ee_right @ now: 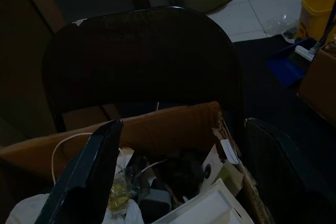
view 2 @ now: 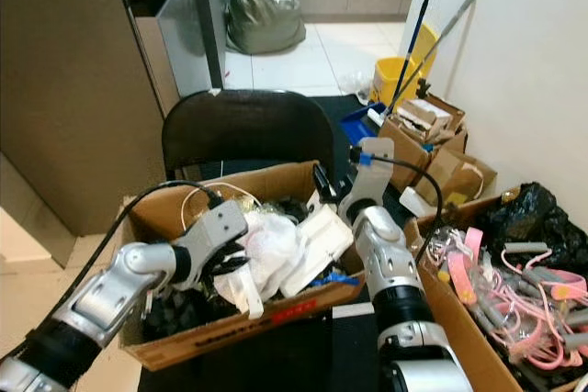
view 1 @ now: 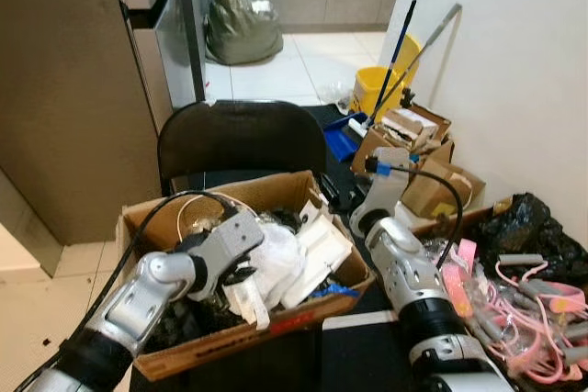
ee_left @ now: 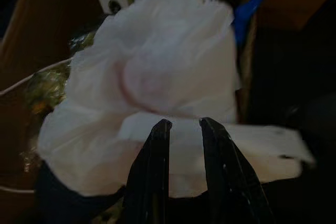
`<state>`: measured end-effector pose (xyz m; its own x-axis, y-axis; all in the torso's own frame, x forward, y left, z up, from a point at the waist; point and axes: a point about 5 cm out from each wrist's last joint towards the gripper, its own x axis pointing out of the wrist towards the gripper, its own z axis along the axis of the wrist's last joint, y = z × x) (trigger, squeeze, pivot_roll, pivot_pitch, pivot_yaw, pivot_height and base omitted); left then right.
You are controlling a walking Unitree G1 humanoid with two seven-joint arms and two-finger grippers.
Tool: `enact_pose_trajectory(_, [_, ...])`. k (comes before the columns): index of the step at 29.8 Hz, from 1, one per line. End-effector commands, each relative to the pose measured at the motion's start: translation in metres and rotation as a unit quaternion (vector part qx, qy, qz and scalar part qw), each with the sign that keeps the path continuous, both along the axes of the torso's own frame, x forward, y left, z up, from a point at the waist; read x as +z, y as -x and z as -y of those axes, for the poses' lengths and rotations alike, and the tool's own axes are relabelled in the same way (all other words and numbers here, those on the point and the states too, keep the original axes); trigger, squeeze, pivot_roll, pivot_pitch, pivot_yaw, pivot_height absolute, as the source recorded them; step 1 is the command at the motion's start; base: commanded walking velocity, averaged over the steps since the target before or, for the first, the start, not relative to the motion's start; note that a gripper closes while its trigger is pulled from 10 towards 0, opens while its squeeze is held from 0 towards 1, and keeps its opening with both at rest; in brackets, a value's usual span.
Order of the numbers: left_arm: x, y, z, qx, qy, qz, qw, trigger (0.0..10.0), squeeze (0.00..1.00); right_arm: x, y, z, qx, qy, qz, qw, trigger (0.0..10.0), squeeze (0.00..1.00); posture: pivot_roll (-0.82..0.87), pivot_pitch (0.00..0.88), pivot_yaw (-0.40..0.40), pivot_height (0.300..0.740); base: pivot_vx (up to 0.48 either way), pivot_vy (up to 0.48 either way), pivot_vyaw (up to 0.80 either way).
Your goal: Picking trash to rubbish bin
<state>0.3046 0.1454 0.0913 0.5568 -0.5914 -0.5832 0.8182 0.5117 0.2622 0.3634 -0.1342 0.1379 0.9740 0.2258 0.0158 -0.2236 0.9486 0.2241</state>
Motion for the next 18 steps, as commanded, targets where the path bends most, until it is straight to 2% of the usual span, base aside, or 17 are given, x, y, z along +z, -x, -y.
enact_pose_trajectory(1, [-0.001,-0.001,-0.002,-0.012,-0.014,0.012,1.000,10.0,0.00,0.005,-0.001,0.003,-0.008,-0.006,0.010,1.000,10.0,0.00,-0.02,0.118,-0.033,0.740,0.000,0.000,0.00])
enact_pose_trajectory(3, [0.000,-0.004,0.001,-0.022,-0.005,0.022,0.999,10.0,0.00,0.005,-0.002,0.003,-0.007,-0.006,0.011,1.000,10.0,0.00,-0.02,0.118,-0.033,0.740,0.000,0.000,0.00])
enact_pose_trajectory(6, [0.017,-0.012,0.025,-0.038,0.106,0.057,0.992,10.0,0.00,0.009,-0.003,0.000,-0.003,-0.006,0.017,1.000,10.0,0.00,-0.03,0.129,-0.028,0.740,0.000,0.000,0.00])
enact_pose_trajectory(9, [0.026,-0.015,0.037,-0.051,0.159,0.065,0.984,10.0,0.00,0.010,-0.003,0.000,-0.003,-0.005,0.019,1.000,10.0,0.00,-0.04,0.131,-0.026,0.740,0.000,0.000,0.00])
enact_pose_trajectory(10, [0.025,-0.014,0.045,-0.067,0.180,0.048,0.980,10.0,0.00,0.010,-0.003,0.000,-0.005,-0.002,0.018,1.000,10.0,0.00,-0.04,0.136,-0.023,0.740,0.000,0.000,0.00])
enact_pose_trajectory(13, [0.021,-0.013,0.051,-0.080,0.202,0.025,0.976,10.0,0.00,0.009,-0.003,0.001,-0.005,-0.001,0.018,1.000,10.0,0.00,-0.05,0.137,-0.023,0.740,0.000,0.000,0.00])
enact_pose_trajectory(15, [0.014,-0.011,0.057,-0.094,0.214,-0.015,0.972,10.0,0.00,0.009,-0.003,0.001,-0.006,0.001,0.017,1.000,10.0,0.00,-0.05,0.148,-0.021,0.740,0.000,0.000,0.00])
enact_pose_trajectory(18, [0.007,-0.010,0.060,-0.105,0.204,-0.039,0.972,10.0,0.00,0.009,-0.003,0.002,-0.008,0.003,0.017,1.000,10.0,0.00,-0.05,0.148,-0.021,0.740,0.000,0.000,0.00])
